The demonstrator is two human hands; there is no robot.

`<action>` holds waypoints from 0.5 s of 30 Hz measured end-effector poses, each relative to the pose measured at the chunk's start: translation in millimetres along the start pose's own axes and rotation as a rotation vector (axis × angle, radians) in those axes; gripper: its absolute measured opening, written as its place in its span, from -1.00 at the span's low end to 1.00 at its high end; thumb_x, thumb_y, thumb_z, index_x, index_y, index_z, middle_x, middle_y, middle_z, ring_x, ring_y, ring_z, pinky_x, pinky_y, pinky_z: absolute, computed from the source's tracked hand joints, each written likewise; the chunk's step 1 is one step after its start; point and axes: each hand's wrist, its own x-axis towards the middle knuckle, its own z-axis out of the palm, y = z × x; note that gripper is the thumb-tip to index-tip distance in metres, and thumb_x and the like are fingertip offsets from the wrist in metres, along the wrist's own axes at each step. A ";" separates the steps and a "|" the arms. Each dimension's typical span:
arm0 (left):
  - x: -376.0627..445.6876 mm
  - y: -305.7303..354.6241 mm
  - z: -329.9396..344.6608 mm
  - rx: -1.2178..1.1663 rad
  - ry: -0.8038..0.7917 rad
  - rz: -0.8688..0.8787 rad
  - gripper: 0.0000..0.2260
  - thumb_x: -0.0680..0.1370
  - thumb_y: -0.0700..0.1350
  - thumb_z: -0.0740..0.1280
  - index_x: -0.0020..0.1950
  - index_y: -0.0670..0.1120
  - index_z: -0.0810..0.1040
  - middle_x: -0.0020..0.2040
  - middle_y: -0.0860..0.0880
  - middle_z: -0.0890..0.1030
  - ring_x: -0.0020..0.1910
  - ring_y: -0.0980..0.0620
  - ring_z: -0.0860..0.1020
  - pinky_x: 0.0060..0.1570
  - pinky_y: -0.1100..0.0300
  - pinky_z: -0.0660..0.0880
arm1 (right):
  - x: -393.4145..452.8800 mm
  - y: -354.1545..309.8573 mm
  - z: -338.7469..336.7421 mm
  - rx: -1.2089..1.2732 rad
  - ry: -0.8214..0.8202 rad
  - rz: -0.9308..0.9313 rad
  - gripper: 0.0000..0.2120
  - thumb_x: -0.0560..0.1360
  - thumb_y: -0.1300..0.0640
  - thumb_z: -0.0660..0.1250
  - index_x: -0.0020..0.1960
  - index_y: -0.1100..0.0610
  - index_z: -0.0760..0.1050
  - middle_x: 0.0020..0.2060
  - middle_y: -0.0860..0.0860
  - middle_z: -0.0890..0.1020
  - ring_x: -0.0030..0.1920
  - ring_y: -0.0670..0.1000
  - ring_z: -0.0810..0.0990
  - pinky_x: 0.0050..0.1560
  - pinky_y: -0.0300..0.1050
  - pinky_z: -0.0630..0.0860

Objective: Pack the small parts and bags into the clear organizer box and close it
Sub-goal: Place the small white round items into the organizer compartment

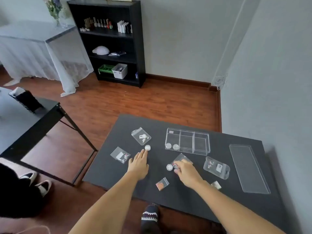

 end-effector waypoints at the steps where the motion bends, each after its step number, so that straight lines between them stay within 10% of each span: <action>1: 0.9 1.4 -2.8 0.015 0.037 0.012 -0.42 0.62 -0.13 0.15 0.57 -0.08 -0.06 0.60 -0.01 -0.01 0.54 -0.11 0.09 0.43 -0.17 0.17 | -0.1 -2.6 1.7 0.000 -0.010 0.013 -0.64 0.59 0.08 0.26 0.37 0.07 0.42 0.19 0.06 0.52 0.19 0.13 0.55 0.22 0.06 0.49; 15: 76.7 -22.9 -9.1 0.037 0.138 0.248 -0.72 0.63 -0.21 0.14 0.30 -0.07 0.49 0.25 -0.06 0.44 0.24 -0.10 0.41 0.05 0.05 0.48 | 28.7 -16.5 29.5 -0.066 -0.045 -0.029 -0.83 0.60 0.30 0.21 0.15 0.23 0.51 -0.10 -0.06 0.36 -0.15 -0.04 0.57 -0.06 -0.26 0.57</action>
